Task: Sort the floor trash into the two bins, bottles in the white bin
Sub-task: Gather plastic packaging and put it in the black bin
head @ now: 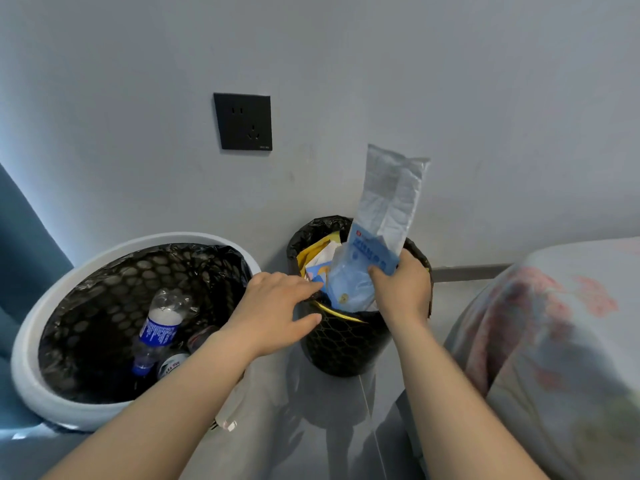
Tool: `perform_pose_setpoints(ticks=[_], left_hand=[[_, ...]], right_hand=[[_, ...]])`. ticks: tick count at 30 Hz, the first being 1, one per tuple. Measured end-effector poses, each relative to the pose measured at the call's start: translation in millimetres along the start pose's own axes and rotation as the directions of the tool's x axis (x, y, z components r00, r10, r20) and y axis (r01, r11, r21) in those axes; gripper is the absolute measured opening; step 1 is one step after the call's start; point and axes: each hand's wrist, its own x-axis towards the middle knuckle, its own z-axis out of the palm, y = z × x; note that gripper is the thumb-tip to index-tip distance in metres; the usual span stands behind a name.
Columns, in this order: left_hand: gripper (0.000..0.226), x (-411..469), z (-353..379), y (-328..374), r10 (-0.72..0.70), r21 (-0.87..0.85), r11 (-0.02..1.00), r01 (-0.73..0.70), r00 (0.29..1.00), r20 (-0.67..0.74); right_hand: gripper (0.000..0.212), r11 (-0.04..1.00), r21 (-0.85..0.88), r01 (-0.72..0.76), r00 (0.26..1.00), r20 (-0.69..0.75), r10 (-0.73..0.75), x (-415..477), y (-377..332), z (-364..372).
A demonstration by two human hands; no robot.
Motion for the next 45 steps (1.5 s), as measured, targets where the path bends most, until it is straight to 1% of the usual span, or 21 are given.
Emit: perform_pose_setpoints(ticks=[4, 7, 9, 12, 16, 18, 21, 23, 24, 25, 28, 30, 32, 34, 36, 37, 39, 41, 42, 44, 45], left_hand=[[0.069, 1.2, 0.6, -1.3, 0.017, -0.048, 0.999, -0.018, 0.999, -0.036], [0.066, 0.2, 0.8, -1.8, 0.020, -0.117, 0.993, -0.027, 0.998, -0.062], [0.066, -0.4, 0.5, -0.7, 0.015, -0.143, 0.989, -0.024, 0.998, -0.060], [0.056, -1.2, 1.7, -1.4, 0.011, -0.186, 0.982, -0.025, 0.997, -0.077], [0.020, 0.3, -2.1, 0.1, -0.062, -0.233, 0.972, 0.030, 0.989, -0.134], [0.019, -0.2, -3.8, 1.6, -0.108, -0.239, 0.968, 0.078, 0.987, -0.115], [0.033, 0.6, -3.9, 3.8, -0.106, -0.220, 0.972, 0.078, 0.988, -0.117], [0.050, 4.9, -5.2, 6.4, -0.087, -0.084, 0.993, 0.080, 0.993, -0.080], [0.050, 7.7, -6.5, 7.2, -0.092, -0.048, 0.995, 0.089, 0.994, -0.062], [0.041, 10.6, -8.2, 8.4, -0.092, -0.047, 0.995, 0.090, 0.994, -0.053], [0.013, 15.6, -7.9, 9.0, -0.058, -0.137, 0.990, 0.044, 0.994, -0.096], [0.008, 14.5, -6.3, 6.5, -0.033, -0.229, 0.973, 0.001, 0.990, -0.136], [0.006, 8.5, -7.6, 0.0, 0.048, -0.273, 0.959, -0.082, 0.990, -0.131], [0.009, 1.7, -7.7, -9.7, 0.165, -0.209, 0.961, -0.183, 0.981, -0.100], [0.012, -3.6, -7.1, -16.3, 0.194, -0.184, 0.961, -0.208, 0.977, -0.093], [0.012, -4.2, -6.8, -16.6, 0.185, -0.182, 0.963, -0.199, 0.979, -0.091], [0.010, -2.8, -6.8, -12.6, 0.154, -0.158, 0.974, -0.164, 0.985, -0.076], [0.011, -1.6, -7.0, -9.7, 0.129, -0.131, 0.982, -0.135, 0.990, -0.055], [0.015, -1.2, -6.8, -9.4, 0.128, -0.108, 0.985, -0.132, 0.991, -0.043], [0.020, -2.3, -5.6, -10.5, 0.134, -0.069, 0.988, -0.136, 0.991, -0.031], [0.021, -3.2, -5.7, -10.9, 0.135, -0.070, 0.988, -0.137, 0.990, -0.034]], right_hand=[[0.019, 0.980, -0.196, -0.042, 0.997, 0.048, 0.052, -0.6, 19.8, 9.2], [0.017, 0.915, -0.402, -0.019, 0.996, 0.072, 0.052, -2.6, 26.1, 14.9], [0.018, 0.887, -0.461, -0.020, 0.997, 0.059, 0.053, -3.1, 25.8, 16.8], [0.025, 0.920, -0.390, -0.024, 0.998, 0.043, 0.045, 1.4, 23.6, 12.8], [0.033, 0.982, -0.185, -0.033, 0.996, 0.071, 0.046, 10.1, 21.1, 6.7], [0.032, 0.996, -0.057, -0.073, 0.995, 0.059, 0.076, 11.1, 18.8, 7.5], [0.028, 0.988, 0.097, -0.123, 0.992, -0.009, 0.125, 11.2, 13.5, 4.0], [0.028, 0.993, 0.069, -0.101, 0.995, -0.012, 0.102, 12.4, 11.6, 1.7], [0.028, 0.995, 0.045, -0.090, 0.996, 0.003, 0.090, 12.5, 11.2, 1.6], [0.028, 0.996, 0.028, -0.084, 0.996, 0.025, 0.083, 11.8, 11.1, 2.4], [0.028, 0.997, -0.001, -0.075, 0.995, 0.065, 0.075, 10.6, 15.0, 5.6], [0.028, 0.997, -0.009, -0.072, 0.995, 0.063, 0.072, 11.1, 17.5, 6.6], [0.030, 0.998, -0.004, -0.058, 0.998, 0.020, 0.058, 12.8, 16.7, 7.5], [0.032, 0.998, -0.055, 0.011, 0.998, -0.068, -0.014, 13.3, 15.7, 8.7], [0.027, 0.969, -0.188, 0.162, 0.979, -0.095, -0.182, 11.4, 16.9, 13.4], [0.024, 0.938, -0.260, 0.229, 0.965, -0.065, -0.254, 9.9, 18.4, 15.8], [0.035, 0.883, -0.362, 0.298, 0.954, 0.070, -0.292, 7.2, 23.0, 20.5], [0.043, 0.845, -0.474, 0.247, 0.959, 0.245, -0.143, 8.8, 26.8, 22.9], [0.038, 0.816, -0.534, 0.221, 0.944, 0.326, -0.042, 11.2, 26.4, 23.2], [0.007, 0.778, -0.591, 0.212, 0.872, 0.474, 0.122, 18.0, 27.3, 20.9], [0.023, 0.790, -0.571, 0.224, 0.829, 0.537, 0.154, 20.5, 25.1, 20.3]])
